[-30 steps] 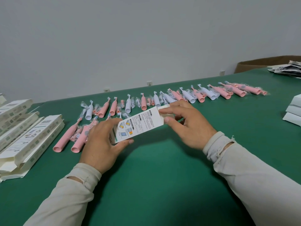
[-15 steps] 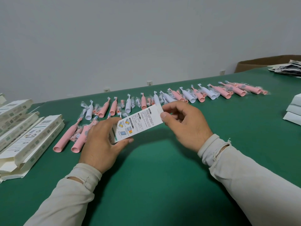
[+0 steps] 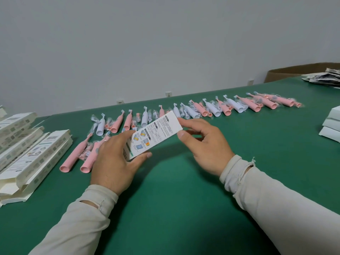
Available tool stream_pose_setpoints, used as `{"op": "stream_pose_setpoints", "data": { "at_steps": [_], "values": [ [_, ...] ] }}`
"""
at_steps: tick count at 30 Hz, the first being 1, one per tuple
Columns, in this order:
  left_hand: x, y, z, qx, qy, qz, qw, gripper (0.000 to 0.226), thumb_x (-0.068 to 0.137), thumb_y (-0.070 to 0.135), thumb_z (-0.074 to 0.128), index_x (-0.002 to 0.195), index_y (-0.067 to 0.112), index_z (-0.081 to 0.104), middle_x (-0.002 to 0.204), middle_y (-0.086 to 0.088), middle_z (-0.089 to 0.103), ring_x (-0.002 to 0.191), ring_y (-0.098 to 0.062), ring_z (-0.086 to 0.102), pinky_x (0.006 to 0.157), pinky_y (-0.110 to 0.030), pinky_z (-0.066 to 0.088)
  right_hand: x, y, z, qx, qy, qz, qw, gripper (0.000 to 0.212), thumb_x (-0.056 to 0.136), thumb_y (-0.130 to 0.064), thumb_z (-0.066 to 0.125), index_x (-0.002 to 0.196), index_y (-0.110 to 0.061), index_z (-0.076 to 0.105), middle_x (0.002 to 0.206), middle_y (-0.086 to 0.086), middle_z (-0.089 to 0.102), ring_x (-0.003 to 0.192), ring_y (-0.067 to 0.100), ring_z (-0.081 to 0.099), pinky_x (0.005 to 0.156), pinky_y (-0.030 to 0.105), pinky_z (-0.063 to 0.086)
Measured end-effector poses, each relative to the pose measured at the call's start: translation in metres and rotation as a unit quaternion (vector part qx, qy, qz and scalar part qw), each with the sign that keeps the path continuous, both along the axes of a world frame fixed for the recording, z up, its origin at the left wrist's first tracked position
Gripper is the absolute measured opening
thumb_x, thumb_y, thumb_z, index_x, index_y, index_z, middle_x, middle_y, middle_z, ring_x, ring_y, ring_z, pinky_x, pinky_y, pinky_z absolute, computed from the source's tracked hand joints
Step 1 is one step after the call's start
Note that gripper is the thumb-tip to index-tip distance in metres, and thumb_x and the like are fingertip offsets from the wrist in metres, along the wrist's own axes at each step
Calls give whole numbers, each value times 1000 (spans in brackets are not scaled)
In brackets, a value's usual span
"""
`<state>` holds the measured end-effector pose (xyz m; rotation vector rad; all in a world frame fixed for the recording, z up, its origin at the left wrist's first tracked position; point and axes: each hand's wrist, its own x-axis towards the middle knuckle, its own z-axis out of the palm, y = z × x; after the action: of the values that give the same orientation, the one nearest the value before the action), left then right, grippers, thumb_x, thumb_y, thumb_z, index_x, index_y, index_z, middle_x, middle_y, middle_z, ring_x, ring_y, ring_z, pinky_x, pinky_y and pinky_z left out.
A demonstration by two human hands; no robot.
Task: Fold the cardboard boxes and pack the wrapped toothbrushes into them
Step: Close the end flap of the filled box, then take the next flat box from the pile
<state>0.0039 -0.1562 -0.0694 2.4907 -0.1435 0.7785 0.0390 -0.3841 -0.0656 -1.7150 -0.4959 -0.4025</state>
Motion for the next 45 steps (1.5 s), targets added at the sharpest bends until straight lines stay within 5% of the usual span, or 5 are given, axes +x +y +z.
{"op": "stream_pose_setpoints", "data": {
  "at_steps": [6,16,20,30,45],
  "values": [
    [-6,-27,-9,-64,50,-81,993,61,81,21,79,134,29,49,120,20,58,103,6,57,92,-20,41,-2,8,6,186,125,-74,972,55,96,-10,60,145,-28,43,118,0,62,71,16,69,75,35,60],
    [-8,-53,-13,-352,152,-209,899,62,72,14,88,123,26,55,104,-1,76,94,-30,70,90,-57,55,-59,4,23,-588,-273,-103,754,40,94,-20,49,134,-22,54,129,1,59,102,25,53,85,38,47],
    [-14,-61,-15,-458,146,-317,818,44,84,15,67,127,17,59,119,-11,71,112,-29,67,88,-42,58,-68,-33,38,-472,-351,-207,782,21,91,-12,55,106,-10,70,95,8,69,74,31,62,54,40,50],
    [2,-55,-40,-275,113,-261,919,50,69,66,75,110,40,66,102,10,75,97,-7,70,81,-36,59,-72,-282,30,-323,-109,-629,699,29,86,-21,67,110,-28,51,87,11,69,69,37,64,63,38,49],
    [10,-49,-50,-262,111,-193,939,71,63,79,71,117,33,66,99,9,75,93,-8,69,86,-48,56,-59,-310,4,-410,22,-549,728,36,93,-31,60,125,-14,61,126,13,65,107,42,55,91,46,45]
  ]
}}
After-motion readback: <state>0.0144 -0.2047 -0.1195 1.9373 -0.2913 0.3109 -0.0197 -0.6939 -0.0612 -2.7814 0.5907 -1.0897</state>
